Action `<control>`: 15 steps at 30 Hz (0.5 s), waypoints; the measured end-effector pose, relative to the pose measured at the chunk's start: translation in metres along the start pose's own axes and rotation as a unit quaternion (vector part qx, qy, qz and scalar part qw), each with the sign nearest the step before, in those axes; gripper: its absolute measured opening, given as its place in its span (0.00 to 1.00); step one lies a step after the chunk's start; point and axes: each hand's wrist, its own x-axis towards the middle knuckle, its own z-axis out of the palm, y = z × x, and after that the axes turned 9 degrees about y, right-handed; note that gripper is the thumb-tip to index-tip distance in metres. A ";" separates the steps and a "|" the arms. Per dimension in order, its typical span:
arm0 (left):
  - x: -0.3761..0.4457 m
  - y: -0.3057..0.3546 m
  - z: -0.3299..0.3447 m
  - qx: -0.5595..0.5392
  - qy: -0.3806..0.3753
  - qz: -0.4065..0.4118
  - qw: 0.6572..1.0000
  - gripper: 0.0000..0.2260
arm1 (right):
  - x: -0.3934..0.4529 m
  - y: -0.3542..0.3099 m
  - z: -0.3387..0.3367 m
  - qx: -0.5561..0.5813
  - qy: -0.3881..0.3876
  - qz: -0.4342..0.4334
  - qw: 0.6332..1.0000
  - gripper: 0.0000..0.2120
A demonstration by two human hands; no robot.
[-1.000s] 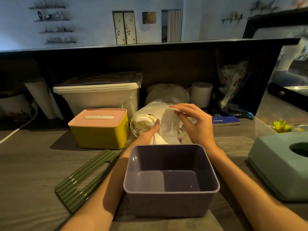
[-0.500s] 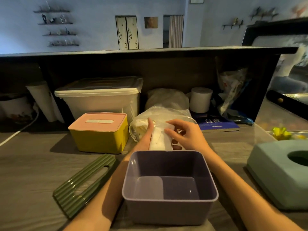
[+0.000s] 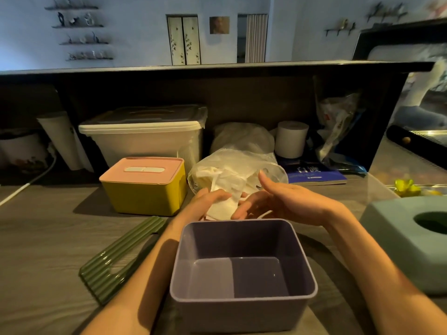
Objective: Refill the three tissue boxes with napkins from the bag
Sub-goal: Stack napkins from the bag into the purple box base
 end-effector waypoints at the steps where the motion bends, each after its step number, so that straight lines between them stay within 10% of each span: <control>1: -0.003 -0.002 0.000 -0.020 -0.022 0.004 1.000 0.12 | -0.001 -0.001 0.002 0.001 -0.011 0.001 1.000 0.38; 7: -0.011 -0.002 -0.001 0.040 -0.027 0.121 0.991 0.12 | -0.005 -0.007 0.007 0.017 -0.044 -0.041 0.998 0.34; 11: -0.016 -0.002 -0.004 0.130 0.008 0.223 0.966 0.20 | 0.009 0.013 0.007 -0.042 0.275 -0.196 0.940 0.17; 15: -0.019 -0.007 -0.009 0.178 0.025 0.265 0.947 0.17 | 0.011 0.044 0.019 -0.188 0.321 -0.183 0.910 0.42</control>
